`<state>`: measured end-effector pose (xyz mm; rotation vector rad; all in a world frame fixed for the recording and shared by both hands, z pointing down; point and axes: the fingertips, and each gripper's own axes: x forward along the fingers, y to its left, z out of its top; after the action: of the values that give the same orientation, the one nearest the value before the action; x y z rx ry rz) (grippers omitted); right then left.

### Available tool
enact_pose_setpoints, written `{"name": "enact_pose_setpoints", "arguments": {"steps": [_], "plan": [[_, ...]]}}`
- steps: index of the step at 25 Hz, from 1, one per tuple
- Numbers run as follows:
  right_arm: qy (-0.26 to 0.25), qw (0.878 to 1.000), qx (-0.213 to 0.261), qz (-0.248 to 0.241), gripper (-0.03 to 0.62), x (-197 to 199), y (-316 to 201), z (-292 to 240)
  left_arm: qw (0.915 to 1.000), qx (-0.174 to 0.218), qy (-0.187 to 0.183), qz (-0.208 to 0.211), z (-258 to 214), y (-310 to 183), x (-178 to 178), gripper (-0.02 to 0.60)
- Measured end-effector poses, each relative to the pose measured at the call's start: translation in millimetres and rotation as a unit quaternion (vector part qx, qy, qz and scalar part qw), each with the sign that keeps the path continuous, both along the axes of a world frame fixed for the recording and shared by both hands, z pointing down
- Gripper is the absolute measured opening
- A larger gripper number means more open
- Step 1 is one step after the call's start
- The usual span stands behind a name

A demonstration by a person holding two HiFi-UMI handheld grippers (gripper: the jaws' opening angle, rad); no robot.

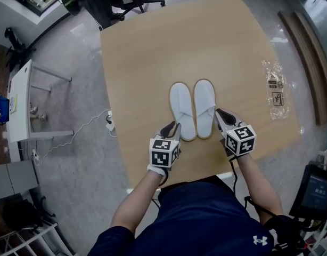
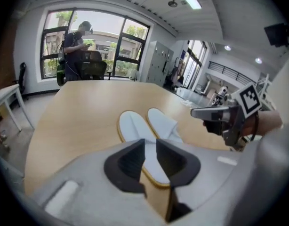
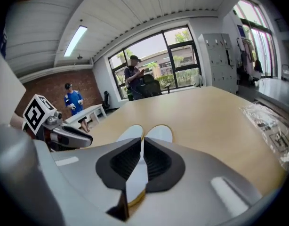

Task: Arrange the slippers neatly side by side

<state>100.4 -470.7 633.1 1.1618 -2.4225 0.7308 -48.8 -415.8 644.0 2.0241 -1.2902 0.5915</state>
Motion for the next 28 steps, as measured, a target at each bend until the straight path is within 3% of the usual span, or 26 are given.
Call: {"name": "enact_pose_setpoints", "arguments": {"steps": [2, 3, 8, 13, 19, 28], "plan": [[-0.029, 1.000, -0.010, 0.001, 0.015, -3.7, 18.5, -12.4, 0.9996, 0.006, 0.026, 0.004, -16.5, 18.8, 11.1, 0.011], [-0.040, 0.999, -0.010, -0.001, 0.012, -5.9, 27.9, -19.1, 0.9993, 0.008, 0.035, 0.009, -24.1, 27.1, 18.1, 0.003], [-0.062, 0.998, 0.021, -0.017, 0.011, -15.7, 66.9, -51.4, 0.9968, 0.046, 0.049, 0.044, -58.9, 48.7, 53.7, 0.003], [-0.050, 0.995, 0.069, -0.057, 0.011, -23.3, 86.0, -79.0, 0.9861, 0.083, 0.071, 0.126, -90.0, 70.4, 95.4, 0.003], [-0.057, 0.993, 0.088, -0.051, 0.011, -14.8, 108.8, -105.2, 0.9788, 0.103, 0.068, 0.163, -101.7, 107.1, 109.8, 0.003], [-0.069, 0.993, 0.086, -0.033, 0.011, 1.8, 111.9, -107.1, 0.9822, 0.084, 0.054, 0.159, -90.3, 109.8, 110.5, 0.003]]}}
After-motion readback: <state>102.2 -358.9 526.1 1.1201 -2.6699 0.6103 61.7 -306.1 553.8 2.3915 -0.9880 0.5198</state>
